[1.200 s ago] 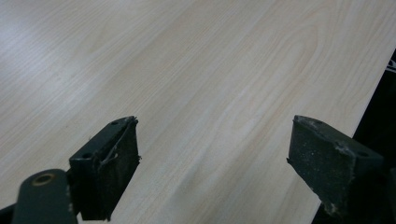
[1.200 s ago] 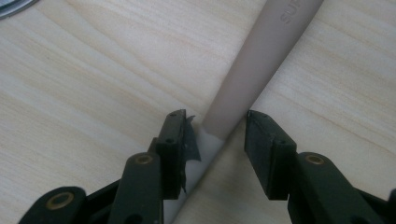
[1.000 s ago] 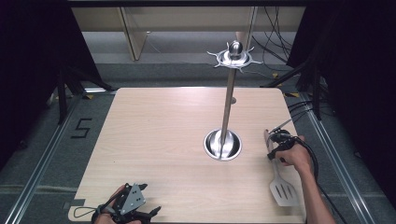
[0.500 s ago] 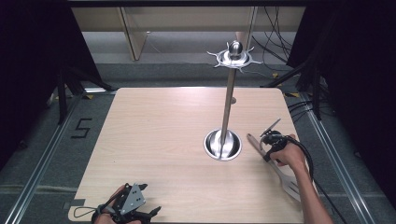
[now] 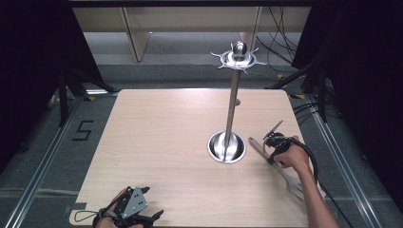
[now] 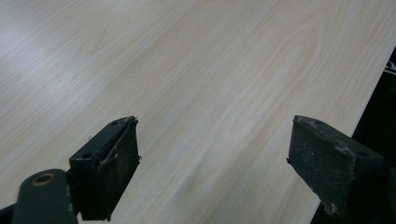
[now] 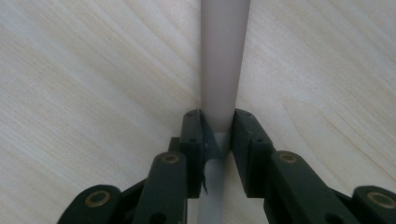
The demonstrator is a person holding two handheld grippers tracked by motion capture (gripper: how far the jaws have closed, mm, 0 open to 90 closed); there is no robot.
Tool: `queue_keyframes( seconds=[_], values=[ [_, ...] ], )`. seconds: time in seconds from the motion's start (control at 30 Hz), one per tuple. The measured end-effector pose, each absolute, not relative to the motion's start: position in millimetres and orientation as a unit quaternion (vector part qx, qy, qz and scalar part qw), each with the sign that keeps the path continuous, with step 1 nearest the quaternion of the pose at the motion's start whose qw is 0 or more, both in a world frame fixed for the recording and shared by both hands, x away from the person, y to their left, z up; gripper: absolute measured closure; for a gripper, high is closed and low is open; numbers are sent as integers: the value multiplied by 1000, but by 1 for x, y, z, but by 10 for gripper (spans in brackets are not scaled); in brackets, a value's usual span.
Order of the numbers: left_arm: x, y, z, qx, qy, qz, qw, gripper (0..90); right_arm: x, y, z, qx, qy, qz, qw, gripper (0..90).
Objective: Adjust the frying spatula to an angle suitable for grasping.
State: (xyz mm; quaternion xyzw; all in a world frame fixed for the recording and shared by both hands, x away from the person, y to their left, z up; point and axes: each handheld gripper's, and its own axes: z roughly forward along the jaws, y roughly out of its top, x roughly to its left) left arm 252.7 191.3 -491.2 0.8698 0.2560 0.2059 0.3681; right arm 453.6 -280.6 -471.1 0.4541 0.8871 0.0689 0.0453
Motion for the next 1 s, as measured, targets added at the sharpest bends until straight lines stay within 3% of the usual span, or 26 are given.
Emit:
queue_keyframes(
  seconds=[1.0],
  values=[
    [253, 191, -492, 871, 256, 204, 365, 154, 399, -321, -397, 421, 835, 325, 144, 757]
  ],
)
